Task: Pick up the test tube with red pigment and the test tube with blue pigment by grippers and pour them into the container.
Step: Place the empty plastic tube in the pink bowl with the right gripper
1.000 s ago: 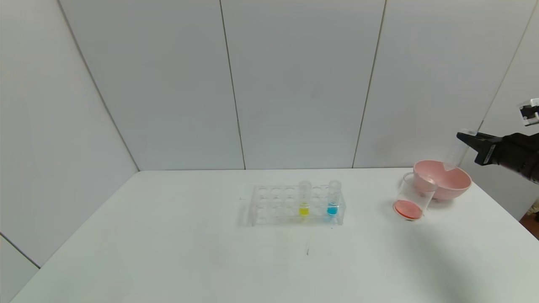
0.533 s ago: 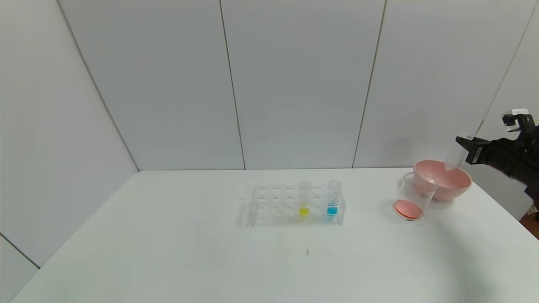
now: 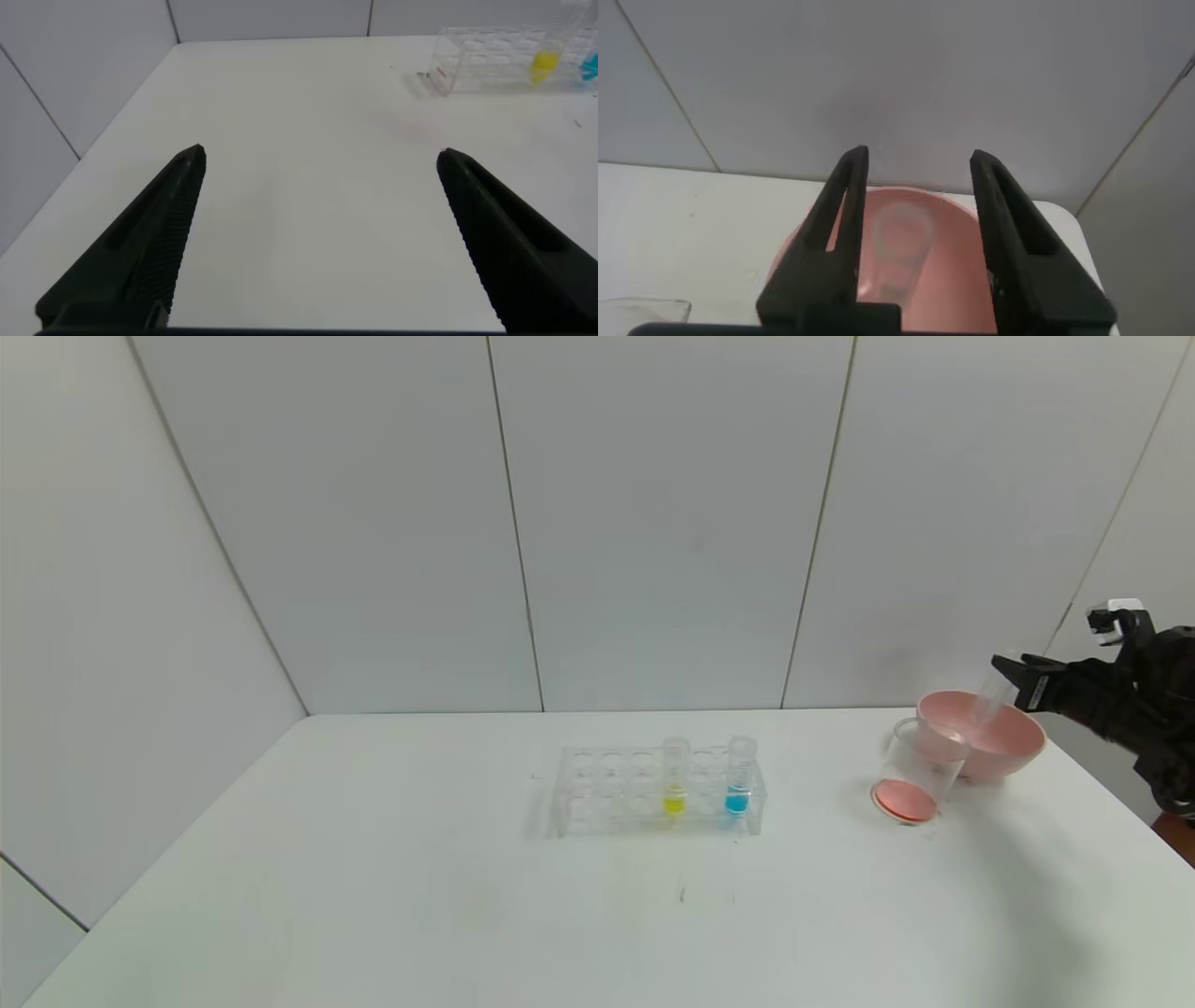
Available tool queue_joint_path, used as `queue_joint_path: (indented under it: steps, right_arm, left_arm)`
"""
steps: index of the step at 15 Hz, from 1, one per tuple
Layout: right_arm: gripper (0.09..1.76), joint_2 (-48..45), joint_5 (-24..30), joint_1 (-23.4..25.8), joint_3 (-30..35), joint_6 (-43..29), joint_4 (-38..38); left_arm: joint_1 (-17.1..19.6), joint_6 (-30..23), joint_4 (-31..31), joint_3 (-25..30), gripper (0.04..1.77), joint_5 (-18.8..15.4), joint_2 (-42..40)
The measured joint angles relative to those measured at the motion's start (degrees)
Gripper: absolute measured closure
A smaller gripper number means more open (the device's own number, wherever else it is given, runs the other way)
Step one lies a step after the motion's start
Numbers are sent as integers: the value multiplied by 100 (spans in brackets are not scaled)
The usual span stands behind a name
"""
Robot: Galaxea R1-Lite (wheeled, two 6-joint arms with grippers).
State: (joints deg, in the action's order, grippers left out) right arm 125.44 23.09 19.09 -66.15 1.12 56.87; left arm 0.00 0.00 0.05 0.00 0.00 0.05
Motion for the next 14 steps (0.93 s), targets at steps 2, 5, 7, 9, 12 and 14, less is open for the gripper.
queue_joint_path:
  steps: [2, 5, 7, 9, 12, 14]
  right_arm:
    - [84, 59, -130, -11, -78, -1, 2]
    - [61, 94, -260, -55, -160, -4, 11]
    - [51, 69, -265, -107, -146, -1, 20]
    - [43, 6, -282, -217, -66, -4, 20]
    - [34, -149, -535, -517, 132, -1, 28]
    - [29, -210, -818, -823, 193, -1, 116]
  left_arm:
    - [0, 0, 5, 0, 5, 0, 0]
    - [0, 0, 2, 0, 5, 0, 0]
    - [0, 0, 5, 0, 5, 0, 0]
    - [0, 0, 2, 0, 5, 0, 0]
    - [0, 0, 2, 0, 5, 0, 0]
    - [0, 0, 5, 0, 5, 0, 0]
